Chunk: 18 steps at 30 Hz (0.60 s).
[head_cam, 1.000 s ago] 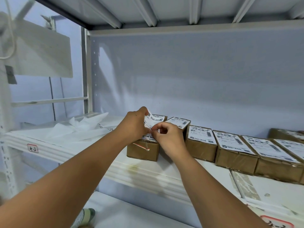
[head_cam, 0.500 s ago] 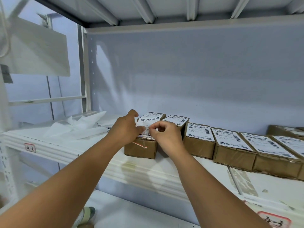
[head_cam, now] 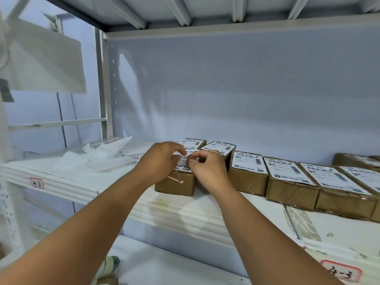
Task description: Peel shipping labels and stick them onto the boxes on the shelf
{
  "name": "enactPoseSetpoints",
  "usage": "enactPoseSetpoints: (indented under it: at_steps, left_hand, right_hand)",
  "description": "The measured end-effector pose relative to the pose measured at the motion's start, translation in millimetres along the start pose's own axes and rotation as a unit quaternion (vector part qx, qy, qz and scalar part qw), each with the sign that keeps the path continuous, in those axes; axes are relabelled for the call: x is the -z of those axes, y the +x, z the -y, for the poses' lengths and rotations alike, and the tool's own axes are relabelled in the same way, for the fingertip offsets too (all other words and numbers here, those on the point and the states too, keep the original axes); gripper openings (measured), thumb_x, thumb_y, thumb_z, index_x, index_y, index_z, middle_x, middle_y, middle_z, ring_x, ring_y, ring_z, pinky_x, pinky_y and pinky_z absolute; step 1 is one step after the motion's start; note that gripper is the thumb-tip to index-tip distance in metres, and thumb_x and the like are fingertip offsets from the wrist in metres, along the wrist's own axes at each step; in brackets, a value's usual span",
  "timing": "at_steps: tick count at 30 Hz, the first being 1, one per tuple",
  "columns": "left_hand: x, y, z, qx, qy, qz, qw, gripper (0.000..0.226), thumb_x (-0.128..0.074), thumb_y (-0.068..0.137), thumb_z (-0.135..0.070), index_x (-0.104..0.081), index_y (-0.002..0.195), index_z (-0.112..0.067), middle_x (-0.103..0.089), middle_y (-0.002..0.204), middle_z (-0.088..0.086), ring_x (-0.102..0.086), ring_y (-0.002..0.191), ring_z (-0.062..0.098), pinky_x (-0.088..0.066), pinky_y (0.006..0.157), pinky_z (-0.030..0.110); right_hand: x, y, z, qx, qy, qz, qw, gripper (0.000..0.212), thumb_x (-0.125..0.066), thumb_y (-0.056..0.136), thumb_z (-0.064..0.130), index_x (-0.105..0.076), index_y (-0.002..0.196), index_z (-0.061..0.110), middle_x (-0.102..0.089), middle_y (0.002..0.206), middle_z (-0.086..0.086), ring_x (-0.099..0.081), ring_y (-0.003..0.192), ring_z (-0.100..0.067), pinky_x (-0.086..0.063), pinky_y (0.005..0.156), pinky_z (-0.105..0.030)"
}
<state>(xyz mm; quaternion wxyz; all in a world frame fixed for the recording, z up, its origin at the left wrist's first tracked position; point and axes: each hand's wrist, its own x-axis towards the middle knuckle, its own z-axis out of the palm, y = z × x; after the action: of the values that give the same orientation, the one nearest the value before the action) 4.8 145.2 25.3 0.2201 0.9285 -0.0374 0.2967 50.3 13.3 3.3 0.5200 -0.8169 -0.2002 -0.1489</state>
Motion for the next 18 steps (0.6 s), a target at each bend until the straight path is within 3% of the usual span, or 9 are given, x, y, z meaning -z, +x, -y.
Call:
enactPoseSetpoints:
  at_steps: [2,6,8,11,14,18]
  left_hand:
    - [0.9,-1.9,1.6,0.017,-0.052,0.063,0.996,0.025,-0.049,0.095,-0.014,-0.067,0.109,-0.023,-0.067,0.108,0.000,-0.061,0.098,0.020,-0.044,0.084,0.028]
    - [2.3,-5.5,10.8,0.057,-0.104,0.128,0.985,0.035,-0.037,0.100,-0.015,-0.058,0.126,-0.027,-0.055,0.130,-0.008,-0.051,0.116,0.011,-0.037,0.095,0.021]
    - [3.5,-7.2,11.9,0.054,-0.104,0.132,0.984,0.036,-0.036,0.101,-0.015,-0.057,0.127,-0.029,-0.052,0.135,-0.008,-0.049,0.119,0.009,-0.035,0.097,0.020]
    - [7.0,-9.6,11.6,0.046,-0.104,0.148,0.982,0.036,-0.036,0.101,-0.017,-0.057,0.125,-0.033,-0.050,0.137,-0.010,-0.048,0.119,0.008,-0.036,0.100,0.021]
    - [11.5,-11.5,10.1,0.045,-0.104,0.163,0.980,0.035,-0.037,0.101,-0.018,-0.057,0.124,-0.033,-0.051,0.134,-0.012,-0.048,0.117,0.007,-0.037,0.100,0.021]
    - [16.8,-10.8,9.3,0.051,-0.089,0.176,0.979,0.034,-0.040,0.099,-0.017,-0.058,0.121,-0.035,-0.054,0.129,-0.012,-0.052,0.112,0.007,-0.039,0.096,0.021]
  right_hand:
    - [-1.2,0.3,0.2,-0.005,0.019,0.003,1.000,0.006,-0.066,0.078,0.029,-0.067,0.082,0.033,-0.056,0.112,0.002,-0.053,0.107,-0.013,-0.043,0.095,-0.029]
    - [2.0,0.0,2.5,-0.027,0.070,-0.001,0.997,0.007,-0.063,0.085,0.023,-0.065,0.088,0.030,-0.064,0.100,0.002,-0.057,0.086,-0.010,-0.042,0.069,-0.018]
    - [5.1,0.7,2.0,-0.036,0.077,-0.021,0.996,0.009,-0.059,0.089,0.020,-0.066,0.090,0.026,-0.063,0.094,0.007,-0.055,0.080,-0.005,-0.039,0.064,-0.015]
    - [7.3,1.7,-0.2,-0.051,0.065,-0.039,0.996,0.018,-0.055,0.090,0.015,-0.070,0.098,0.019,-0.062,0.093,0.010,-0.053,0.080,-0.004,-0.037,0.070,-0.018]
    - [7.7,0.7,-1.0,-0.054,0.048,-0.028,0.997,0.021,-0.054,0.091,0.015,-0.072,0.102,0.017,-0.066,0.110,0.005,-0.050,0.075,-0.001,-0.037,0.068,-0.016]
    - [7.0,0.1,-2.0,-0.060,0.033,-0.012,0.998,0.026,-0.050,0.093,0.018,-0.070,0.110,0.018,-0.060,0.129,0.004,-0.048,0.086,-0.004,-0.032,0.075,-0.013]
